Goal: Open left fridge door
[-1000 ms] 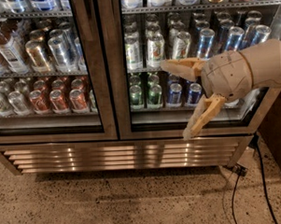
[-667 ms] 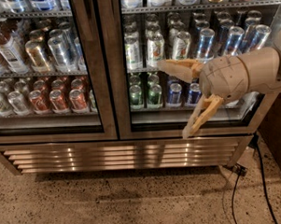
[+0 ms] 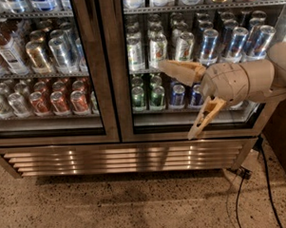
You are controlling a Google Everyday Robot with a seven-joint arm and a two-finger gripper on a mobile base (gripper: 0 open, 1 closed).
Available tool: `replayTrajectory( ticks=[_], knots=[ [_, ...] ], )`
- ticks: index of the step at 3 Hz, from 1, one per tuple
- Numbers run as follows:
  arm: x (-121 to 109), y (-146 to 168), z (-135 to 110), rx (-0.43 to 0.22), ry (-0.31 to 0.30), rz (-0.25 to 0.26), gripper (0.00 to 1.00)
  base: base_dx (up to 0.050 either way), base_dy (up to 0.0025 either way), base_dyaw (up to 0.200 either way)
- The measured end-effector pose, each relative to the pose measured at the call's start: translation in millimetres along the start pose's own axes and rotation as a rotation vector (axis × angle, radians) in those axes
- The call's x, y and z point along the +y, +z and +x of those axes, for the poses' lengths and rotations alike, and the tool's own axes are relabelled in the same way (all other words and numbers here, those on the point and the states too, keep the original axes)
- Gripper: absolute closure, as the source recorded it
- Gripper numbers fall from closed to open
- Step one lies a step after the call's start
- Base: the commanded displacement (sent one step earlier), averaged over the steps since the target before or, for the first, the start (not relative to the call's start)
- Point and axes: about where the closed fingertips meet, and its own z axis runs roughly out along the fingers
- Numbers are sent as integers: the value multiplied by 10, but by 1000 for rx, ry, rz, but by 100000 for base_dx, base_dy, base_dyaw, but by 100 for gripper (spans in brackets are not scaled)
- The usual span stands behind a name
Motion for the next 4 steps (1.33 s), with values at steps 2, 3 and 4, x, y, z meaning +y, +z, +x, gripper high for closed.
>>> replayTrajectory(
  ticks=[2, 3, 4],
  knots=[
    [7, -7, -63, -7, 35, 1, 0, 0, 0, 0],
    [14, -19, -125, -17, 75, 3, 0, 0, 0, 0],
    [14, -18, -127, -17, 75, 3, 0, 0, 0, 0]
  ],
)
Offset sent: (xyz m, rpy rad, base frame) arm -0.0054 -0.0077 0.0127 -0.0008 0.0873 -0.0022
